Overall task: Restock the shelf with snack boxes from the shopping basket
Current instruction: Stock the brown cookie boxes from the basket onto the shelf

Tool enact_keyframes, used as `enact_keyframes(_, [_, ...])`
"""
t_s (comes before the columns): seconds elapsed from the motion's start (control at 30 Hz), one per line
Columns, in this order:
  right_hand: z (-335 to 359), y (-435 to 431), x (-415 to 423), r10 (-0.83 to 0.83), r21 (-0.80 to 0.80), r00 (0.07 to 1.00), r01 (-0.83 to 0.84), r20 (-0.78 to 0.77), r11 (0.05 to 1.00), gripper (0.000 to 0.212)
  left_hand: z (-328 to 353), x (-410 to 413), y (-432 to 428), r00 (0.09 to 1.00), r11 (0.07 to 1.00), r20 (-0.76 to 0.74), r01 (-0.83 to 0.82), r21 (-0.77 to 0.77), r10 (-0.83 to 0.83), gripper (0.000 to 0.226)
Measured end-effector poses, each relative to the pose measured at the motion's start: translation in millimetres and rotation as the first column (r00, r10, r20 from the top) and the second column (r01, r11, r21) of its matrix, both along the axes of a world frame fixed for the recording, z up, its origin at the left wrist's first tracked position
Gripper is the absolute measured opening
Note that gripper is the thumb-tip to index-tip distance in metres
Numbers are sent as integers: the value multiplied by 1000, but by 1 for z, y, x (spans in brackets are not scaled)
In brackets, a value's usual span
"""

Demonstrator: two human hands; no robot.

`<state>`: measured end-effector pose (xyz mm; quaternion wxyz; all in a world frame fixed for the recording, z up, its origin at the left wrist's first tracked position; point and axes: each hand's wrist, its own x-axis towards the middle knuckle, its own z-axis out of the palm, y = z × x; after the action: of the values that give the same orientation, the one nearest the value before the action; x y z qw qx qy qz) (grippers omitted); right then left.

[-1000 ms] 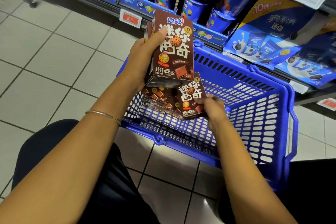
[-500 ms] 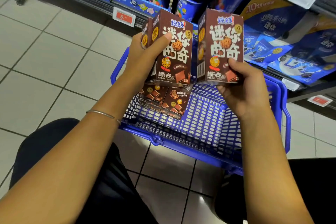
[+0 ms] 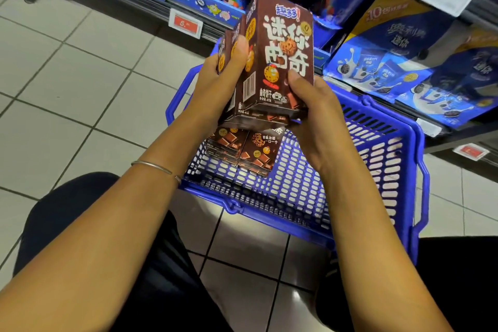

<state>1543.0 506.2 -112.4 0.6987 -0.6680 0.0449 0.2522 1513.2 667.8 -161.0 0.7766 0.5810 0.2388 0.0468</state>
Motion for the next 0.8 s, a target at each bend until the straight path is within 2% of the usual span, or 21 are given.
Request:
enact_keyframes(0.17, [9,-5,6,62,32,995,-64,74,997,47,8,1,3,998,994,44,53,-99,-49,65])
enact_keyframes(0.27, [-4,-15,15,-57,105,996,64,-74,992,54,12,1,4,995,980,75,71,-184,-58,69])
enact_keyframes(0.33, [-29,-16,19,-143,9,971,148,-193,989,44,14,0,5,995,973,84,78,-216,-61,73])
enact_keyframes(0.4, [-56,-11,17,-129,-233,961,71,-245,970,26,14,-1,6,995,973,85,72,-219,-54,73])
enact_keyframes(0.47, [-83,-2,10,-75,-384,955,-43,-287,923,11,15,-3,8,996,979,84,57,-194,-41,70])
enact_keyframes(0.6, [-121,23,-4,33,-430,921,-213,-389,877,26,16,-7,13,999,989,49,3,-147,5,75])
enact_keyframes(0.7, [-137,38,-11,61,-441,914,-252,-402,861,44,16,-9,16,999,989,47,-4,-149,11,76])
enact_keyframes(0.73, [-141,42,-11,50,-449,919,-238,-391,861,45,16,-9,17,999,989,46,-10,-150,17,76])
enact_keyframes(0.8, [-146,49,-11,2,-464,938,-173,-346,869,34,15,-10,19,998,987,51,-18,-158,27,76])
